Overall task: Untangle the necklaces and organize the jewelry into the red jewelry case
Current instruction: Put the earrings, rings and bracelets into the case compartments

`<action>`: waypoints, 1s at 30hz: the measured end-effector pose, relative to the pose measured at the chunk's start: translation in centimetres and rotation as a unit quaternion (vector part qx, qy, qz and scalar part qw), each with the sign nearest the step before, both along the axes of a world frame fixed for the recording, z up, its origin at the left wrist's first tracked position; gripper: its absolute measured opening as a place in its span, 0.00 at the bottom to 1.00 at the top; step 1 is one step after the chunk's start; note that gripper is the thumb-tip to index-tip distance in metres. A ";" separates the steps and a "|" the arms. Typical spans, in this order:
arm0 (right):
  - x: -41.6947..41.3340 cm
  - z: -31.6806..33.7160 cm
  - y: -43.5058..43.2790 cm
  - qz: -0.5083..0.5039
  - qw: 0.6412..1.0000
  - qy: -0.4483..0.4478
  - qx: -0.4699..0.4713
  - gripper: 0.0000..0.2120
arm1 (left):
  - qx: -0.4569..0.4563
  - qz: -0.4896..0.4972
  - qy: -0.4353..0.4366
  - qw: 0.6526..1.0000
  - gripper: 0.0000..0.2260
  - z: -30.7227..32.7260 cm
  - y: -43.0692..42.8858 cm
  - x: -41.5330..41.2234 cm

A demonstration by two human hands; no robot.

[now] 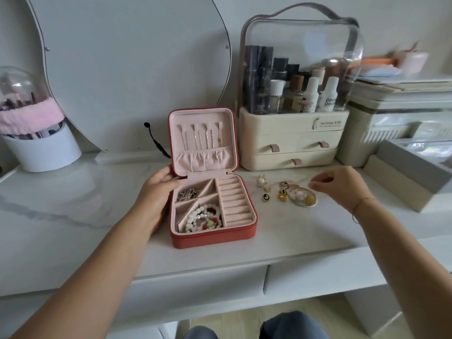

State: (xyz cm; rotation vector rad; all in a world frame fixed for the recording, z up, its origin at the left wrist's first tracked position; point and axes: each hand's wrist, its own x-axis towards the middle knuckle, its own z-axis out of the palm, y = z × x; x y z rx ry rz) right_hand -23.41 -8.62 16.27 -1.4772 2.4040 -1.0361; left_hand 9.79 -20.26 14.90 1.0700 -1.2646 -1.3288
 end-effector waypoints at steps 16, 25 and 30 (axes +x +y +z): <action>0.3 -0.7 -1.5 0.008 0.986 0.101 0.136 0.13 | -0.008 0.000 -0.011 1.000 0.20 0.0 0.3 -0.1; 0.0 0.0 -0.6 0.110 0.993 -0.039 0.018 0.03 | -0.006 -0.003 -0.011 1.000 0.20 0.1 0.3 -0.1; -0.1 0.3 0.0 0.116 0.983 -0.139 -0.029 0.02 | -0.014 -0.010 -0.003 1.000 0.20 0.3 0.5 -0.2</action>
